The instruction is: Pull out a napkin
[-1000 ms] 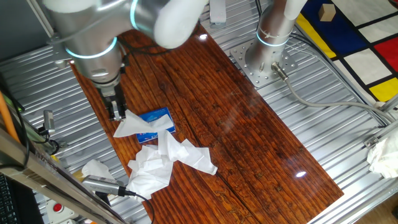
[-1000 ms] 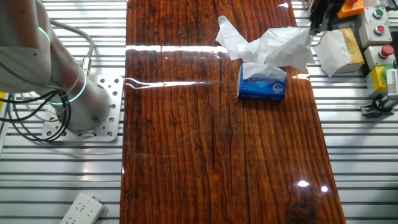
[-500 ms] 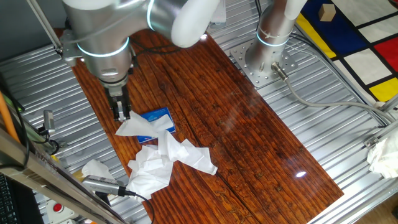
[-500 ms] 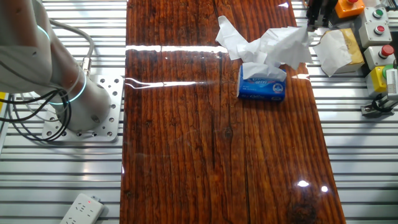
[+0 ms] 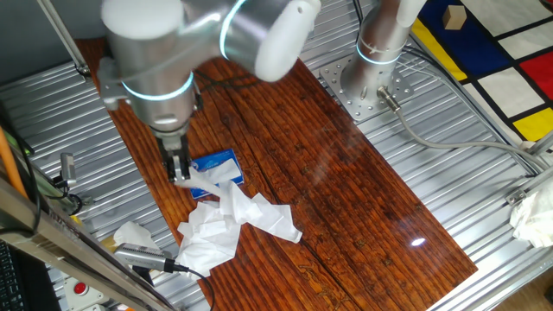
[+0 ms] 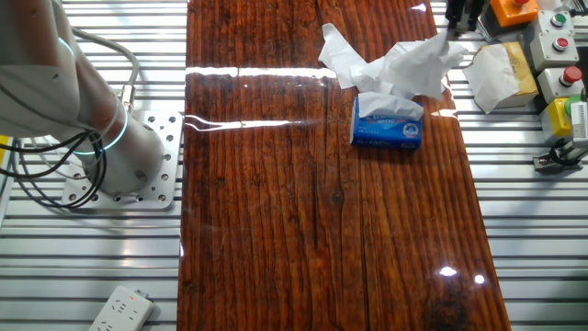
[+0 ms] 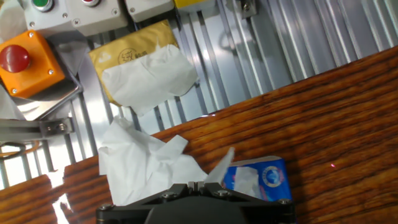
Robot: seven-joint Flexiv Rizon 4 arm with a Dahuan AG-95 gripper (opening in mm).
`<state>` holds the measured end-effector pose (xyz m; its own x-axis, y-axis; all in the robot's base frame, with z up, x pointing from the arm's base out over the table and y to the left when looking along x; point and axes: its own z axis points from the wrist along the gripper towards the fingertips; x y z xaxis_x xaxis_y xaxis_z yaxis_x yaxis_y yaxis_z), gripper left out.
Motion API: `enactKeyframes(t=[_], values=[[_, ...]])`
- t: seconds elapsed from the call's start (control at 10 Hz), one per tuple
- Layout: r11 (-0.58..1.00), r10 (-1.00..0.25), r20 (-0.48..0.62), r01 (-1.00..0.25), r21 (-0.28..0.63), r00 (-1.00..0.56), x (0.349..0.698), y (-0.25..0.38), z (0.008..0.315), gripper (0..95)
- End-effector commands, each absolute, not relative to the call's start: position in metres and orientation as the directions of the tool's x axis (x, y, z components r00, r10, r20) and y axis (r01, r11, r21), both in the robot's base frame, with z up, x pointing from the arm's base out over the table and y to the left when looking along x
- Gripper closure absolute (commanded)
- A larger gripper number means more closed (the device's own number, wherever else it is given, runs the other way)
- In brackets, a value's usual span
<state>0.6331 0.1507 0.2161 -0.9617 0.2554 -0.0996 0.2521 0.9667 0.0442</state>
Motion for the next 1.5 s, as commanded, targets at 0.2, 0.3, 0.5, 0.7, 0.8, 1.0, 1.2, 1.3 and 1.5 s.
enactKeyframes(t=[0.2,0.3,0.5,0.7,0.8,1.0,1.2,1.3,1.5], values=[[0.967,0.255,-0.112,0.252,0.039,-0.96,0.629,0.161,0.209,95.0],[0.967,0.255,-0.117,0.252,0.041,-0.96,0.628,0.165,0.206,95.0],[0.967,0.255,-0.119,0.252,0.04,-0.96,0.626,0.169,0.203,95.0],[0.967,0.254,-0.12,0.252,0.036,-0.96,0.624,0.174,0.198,95.0],[0.967,0.254,-0.123,0.252,0.032,-0.959,0.623,0.177,0.196,95.0],[0.967,0.253,-0.132,0.251,0.03,-0.958,0.62,0.182,0.192,95.0],[0.967,0.253,-0.142,0.251,0.033,-0.957,0.615,0.186,0.186,95.0],[0.967,0.253,-0.137,0.251,0.032,-0.958,0.614,0.186,0.184,95.0],[0.967,0.254,-0.135,0.251,0.035,-0.958,0.612,0.181,0.181,95.0]])
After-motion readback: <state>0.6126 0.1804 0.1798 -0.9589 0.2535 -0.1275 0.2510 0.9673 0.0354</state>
